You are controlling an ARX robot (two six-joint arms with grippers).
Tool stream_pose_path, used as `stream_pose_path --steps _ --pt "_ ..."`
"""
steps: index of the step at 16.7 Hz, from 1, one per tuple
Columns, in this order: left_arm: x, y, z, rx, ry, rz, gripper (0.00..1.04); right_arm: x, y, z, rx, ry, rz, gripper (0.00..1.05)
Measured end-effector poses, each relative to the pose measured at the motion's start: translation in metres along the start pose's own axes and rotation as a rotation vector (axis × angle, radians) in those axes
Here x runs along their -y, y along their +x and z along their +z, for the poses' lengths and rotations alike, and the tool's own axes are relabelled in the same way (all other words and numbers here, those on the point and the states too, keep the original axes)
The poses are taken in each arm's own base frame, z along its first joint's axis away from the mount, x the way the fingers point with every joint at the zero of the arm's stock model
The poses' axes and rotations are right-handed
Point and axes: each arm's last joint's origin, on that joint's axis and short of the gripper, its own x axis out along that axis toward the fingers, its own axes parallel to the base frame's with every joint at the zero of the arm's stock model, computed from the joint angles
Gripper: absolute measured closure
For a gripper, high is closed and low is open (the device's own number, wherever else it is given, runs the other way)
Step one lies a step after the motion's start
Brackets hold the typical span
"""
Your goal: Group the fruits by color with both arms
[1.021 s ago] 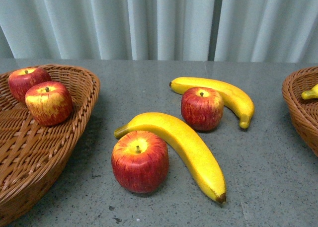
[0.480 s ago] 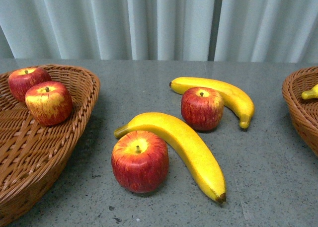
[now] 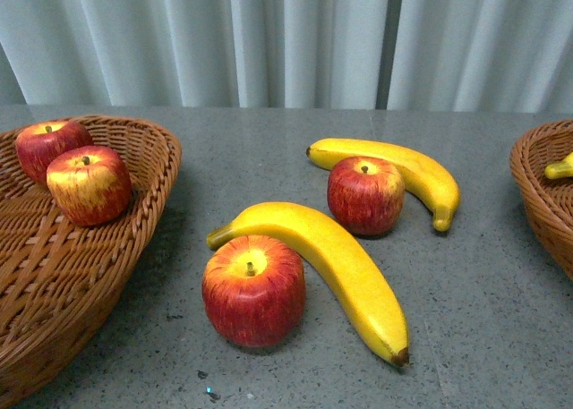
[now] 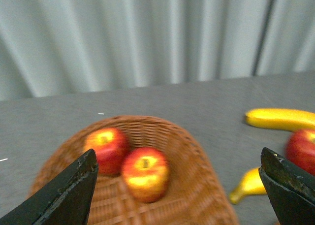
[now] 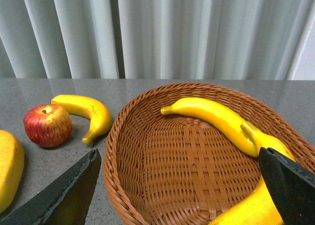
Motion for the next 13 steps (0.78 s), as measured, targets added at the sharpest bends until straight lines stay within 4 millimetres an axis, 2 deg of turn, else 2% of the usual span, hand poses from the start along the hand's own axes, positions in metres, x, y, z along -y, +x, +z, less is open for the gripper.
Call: stream_pose_path --steps 2,3,5,8,13 --pt "0.039 0.036 0.006 -0.139 0.044 -0.251 0.07 0.000 0.000 0.000 0.000 0.000 0.000 0.06" --pt "0.058 0.047 0.004 -0.201 0.085 -0.348 0.07 0.000 0.000 0.000 0.000 0.000 0.000 0.06" --pt "0.078 0.057 -0.003 -0.277 0.164 -0.424 0.07 0.000 0.000 0.000 0.000 0.000 0.000 0.06" --pt "0.081 0.066 -0.016 -0.373 0.257 -0.468 0.07 0.000 0.000 0.000 0.000 0.000 0.000 0.06" --pt "0.089 0.063 -0.026 -0.411 0.354 -0.579 0.07 0.000 0.000 0.000 0.000 0.000 0.000 0.06"
